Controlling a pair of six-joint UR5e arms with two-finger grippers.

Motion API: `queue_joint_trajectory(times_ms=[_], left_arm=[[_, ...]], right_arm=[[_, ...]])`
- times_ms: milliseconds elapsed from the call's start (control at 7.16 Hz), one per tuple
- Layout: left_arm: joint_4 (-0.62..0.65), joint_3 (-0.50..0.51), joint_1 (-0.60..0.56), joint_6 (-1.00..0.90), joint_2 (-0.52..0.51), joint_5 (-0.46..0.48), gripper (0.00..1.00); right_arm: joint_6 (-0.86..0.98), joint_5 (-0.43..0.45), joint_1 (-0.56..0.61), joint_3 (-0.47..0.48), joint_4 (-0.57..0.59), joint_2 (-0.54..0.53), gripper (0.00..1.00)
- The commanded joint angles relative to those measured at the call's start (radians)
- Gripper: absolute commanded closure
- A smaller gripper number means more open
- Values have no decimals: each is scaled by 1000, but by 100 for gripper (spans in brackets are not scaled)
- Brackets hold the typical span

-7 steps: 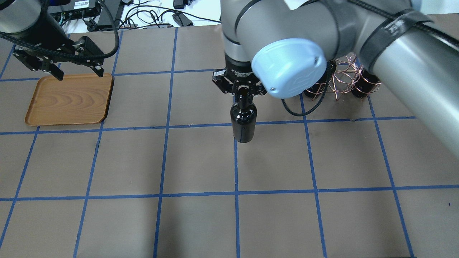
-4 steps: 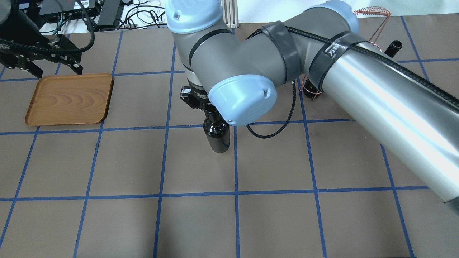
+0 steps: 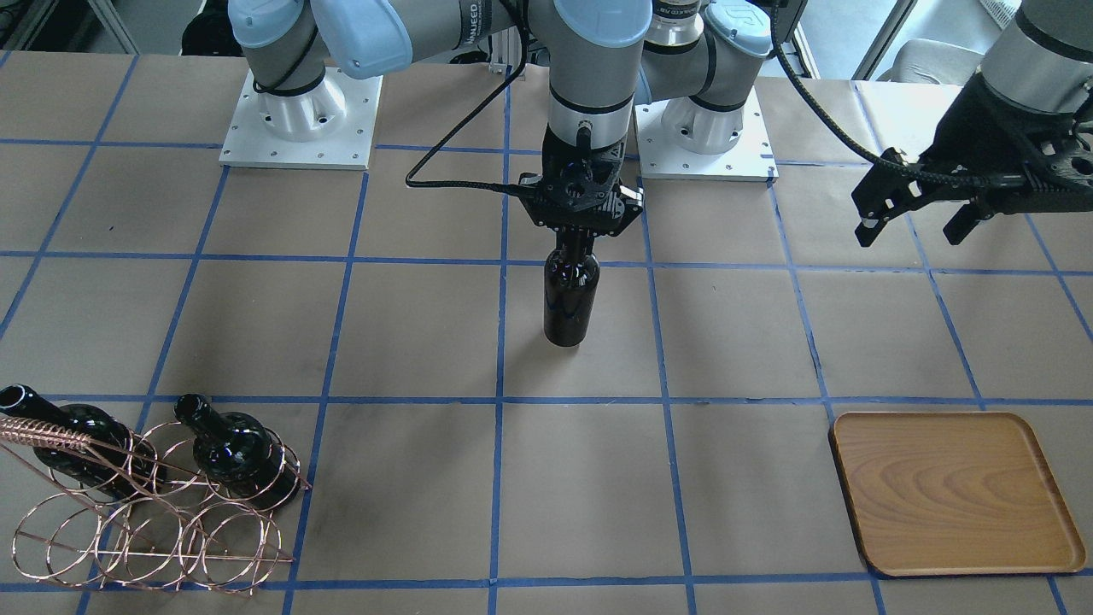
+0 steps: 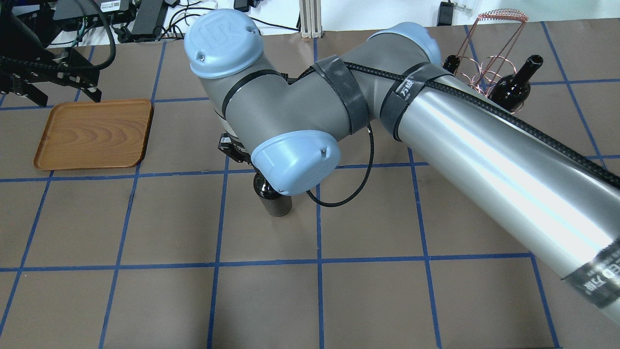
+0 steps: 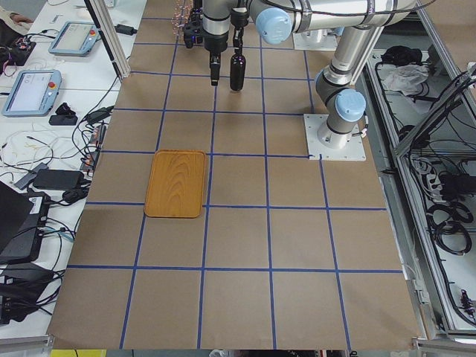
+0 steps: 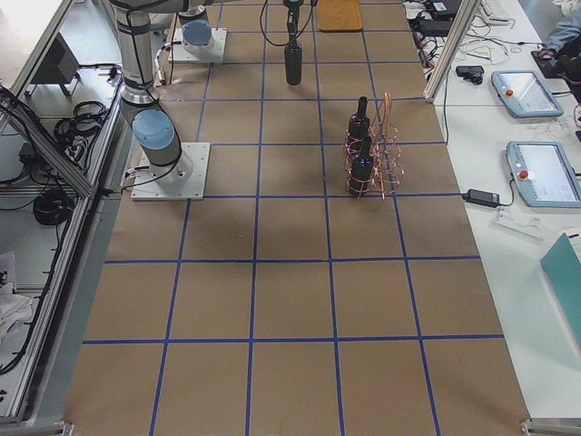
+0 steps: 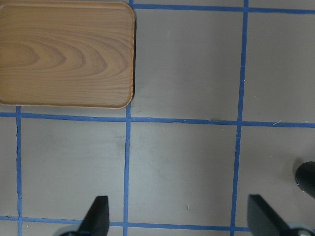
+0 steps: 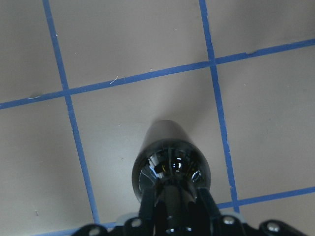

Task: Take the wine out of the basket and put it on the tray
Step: 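Carry the bottle with the right gripper toward the table center, then lower the bottle onto the table near the left gripper and release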

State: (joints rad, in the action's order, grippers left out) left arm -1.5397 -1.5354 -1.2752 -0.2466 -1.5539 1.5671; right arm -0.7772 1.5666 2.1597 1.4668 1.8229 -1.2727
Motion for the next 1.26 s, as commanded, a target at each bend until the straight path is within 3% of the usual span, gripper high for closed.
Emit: queue_joint_trajectory(times_ms=[0,1118], left_arm=[[0,0,-1,0,0,-2,0],[-2,-3,-4,0,-3,-2,0]], right_arm=[[-8,0,5,0,4,1,78],[-140,-8,55,-29,55,38,78]])
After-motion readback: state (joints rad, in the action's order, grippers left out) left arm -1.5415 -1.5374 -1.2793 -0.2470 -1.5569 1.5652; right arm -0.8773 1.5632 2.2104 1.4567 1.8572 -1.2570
